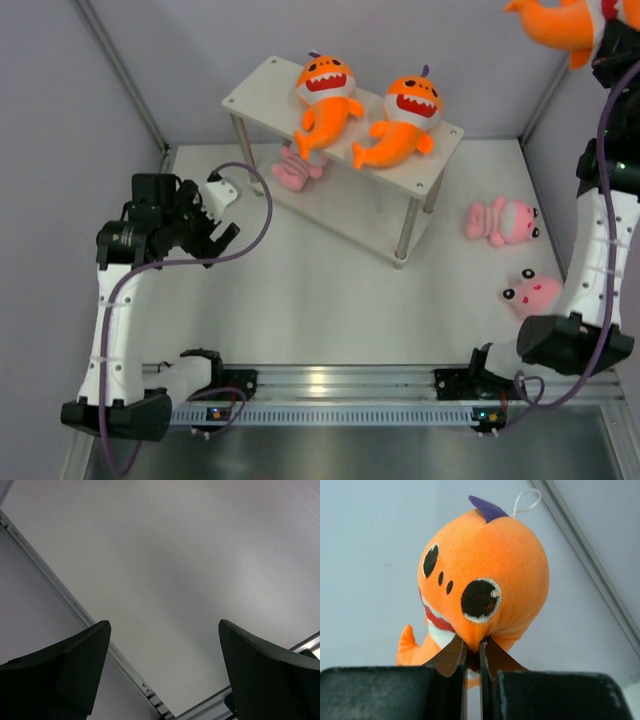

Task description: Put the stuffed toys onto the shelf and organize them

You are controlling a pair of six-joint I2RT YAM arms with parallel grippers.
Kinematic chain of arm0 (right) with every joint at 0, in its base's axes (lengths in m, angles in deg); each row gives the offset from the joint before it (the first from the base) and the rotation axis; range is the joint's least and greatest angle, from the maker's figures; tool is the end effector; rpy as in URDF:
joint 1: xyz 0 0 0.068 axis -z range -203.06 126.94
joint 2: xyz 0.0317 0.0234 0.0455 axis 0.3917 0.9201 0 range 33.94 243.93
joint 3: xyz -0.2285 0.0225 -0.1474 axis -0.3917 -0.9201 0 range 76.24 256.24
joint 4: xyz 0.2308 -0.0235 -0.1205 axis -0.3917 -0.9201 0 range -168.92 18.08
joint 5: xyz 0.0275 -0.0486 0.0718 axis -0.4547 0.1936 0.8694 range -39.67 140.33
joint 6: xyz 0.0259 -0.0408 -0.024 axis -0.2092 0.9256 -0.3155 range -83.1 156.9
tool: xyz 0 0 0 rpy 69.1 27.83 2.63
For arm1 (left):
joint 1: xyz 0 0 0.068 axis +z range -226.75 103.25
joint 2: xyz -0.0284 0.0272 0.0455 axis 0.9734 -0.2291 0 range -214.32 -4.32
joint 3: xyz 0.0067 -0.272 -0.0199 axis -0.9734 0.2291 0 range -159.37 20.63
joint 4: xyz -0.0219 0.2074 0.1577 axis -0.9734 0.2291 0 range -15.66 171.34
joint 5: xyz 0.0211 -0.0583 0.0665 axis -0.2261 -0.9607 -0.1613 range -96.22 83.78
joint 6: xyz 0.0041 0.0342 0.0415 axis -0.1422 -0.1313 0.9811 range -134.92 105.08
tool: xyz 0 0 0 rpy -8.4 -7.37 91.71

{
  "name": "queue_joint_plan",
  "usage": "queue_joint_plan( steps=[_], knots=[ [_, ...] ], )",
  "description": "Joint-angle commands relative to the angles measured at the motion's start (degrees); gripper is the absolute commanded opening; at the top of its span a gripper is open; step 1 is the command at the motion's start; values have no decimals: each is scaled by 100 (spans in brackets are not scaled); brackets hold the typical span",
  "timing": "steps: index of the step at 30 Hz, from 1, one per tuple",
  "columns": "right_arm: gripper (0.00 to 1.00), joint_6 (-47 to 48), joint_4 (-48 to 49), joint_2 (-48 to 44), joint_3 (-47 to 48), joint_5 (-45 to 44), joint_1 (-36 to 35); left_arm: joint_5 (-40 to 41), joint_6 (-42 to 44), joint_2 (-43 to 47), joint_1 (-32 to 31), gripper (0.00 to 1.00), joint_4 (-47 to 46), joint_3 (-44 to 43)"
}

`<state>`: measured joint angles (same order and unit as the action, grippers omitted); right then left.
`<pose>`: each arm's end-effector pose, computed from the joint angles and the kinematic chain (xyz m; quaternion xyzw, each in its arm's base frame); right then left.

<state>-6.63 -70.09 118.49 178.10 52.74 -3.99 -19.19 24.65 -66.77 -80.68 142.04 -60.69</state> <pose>0.2978 -0.1013 0.5424 0.2864 0.5042 0.1845 0.7935 0.1809 -0.0205 0.4017 0.3815 0.8493 0.0063 0.3649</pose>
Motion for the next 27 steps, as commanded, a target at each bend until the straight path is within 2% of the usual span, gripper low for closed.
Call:
queue_joint_plan(
  steps=[1, 4, 5, 9, 11, 15, 19, 20, 22, 27],
  knots=[
    [0, 134, -752, -684, 123, 13, -157, -722, -107, 295, -30, 95, -20, -393],
    [0, 134, -1166, -1343, 18, 84, -526, -1292, -476, 374, -30, 96, -29, -919],
    [0, 186, -1263, -1667, -52, 40, -701, -1435, -581, 409, -30, 99, -20, -1191],
    [0, 12, -1501, -2425, -762, -180, -1886, -1945, -889, 436, -30, 99, -29, -1913],
    [0, -199, -1536, -2793, -1079, -206, -2380, -2051, -995, 454, -30, 99, -55, -2080],
    [0, -323, -1615, -3138, -1914, -838, -3662, -2069, -952, 559, -21, 99, -82, -2257],
    [0, -148, -1606, -2840, -1943, -1558, -5007, -2192, -820, 568, -21, 99, -73, -2362],
    [0, -51, -1624, -2526, -1847, -1899, -5662, -2192, -811, 559, -12, 99, -73, -2397],
    [0, 185, -1703, -2025, -1381, -2252, -6490, -2192, -802, 498, -21, 99, -73, -2511],
    [0, 520, -1677, -1197, -451, -2606, -7285, -2604, -565, 559, -21, 99, -73, -2582]
  ],
)
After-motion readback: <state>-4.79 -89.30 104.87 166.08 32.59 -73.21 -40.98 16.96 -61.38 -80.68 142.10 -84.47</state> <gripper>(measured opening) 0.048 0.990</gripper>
